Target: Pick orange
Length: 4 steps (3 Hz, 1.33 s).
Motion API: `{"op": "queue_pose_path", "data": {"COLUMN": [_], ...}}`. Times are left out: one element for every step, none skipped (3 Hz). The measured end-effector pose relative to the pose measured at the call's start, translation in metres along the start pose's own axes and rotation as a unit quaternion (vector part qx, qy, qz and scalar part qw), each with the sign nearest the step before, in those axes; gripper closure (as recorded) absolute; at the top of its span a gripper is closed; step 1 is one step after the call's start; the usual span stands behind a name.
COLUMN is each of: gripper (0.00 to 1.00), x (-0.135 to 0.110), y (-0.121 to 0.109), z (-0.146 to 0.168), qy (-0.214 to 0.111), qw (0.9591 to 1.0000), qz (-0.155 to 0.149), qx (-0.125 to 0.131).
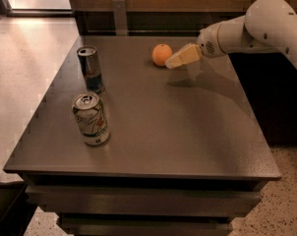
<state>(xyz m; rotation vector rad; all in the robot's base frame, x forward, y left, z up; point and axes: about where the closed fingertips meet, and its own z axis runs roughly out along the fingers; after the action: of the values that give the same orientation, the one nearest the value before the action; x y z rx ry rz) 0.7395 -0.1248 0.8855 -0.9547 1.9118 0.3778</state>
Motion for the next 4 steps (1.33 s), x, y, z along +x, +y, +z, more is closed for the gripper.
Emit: {"op": "queue_pose_path", "data": {"gripper": [0.0, 0.0, 0.0, 0.0], "x": [0.006, 0.002, -0.003, -0.013], "y": [0.002, 0.008, 0.009, 0.009], "z": [0.028, 0.049, 0.065, 0.08], "qy": [-0.011, -0.021, -0.036, -0.057], "qw": [0.9997, 0.9993, 0.9985, 0.997], "qz": [0.012, 0.01, 0.009, 0.008], "qx": [-0.016, -0.03, -0.04, -0.052]}}
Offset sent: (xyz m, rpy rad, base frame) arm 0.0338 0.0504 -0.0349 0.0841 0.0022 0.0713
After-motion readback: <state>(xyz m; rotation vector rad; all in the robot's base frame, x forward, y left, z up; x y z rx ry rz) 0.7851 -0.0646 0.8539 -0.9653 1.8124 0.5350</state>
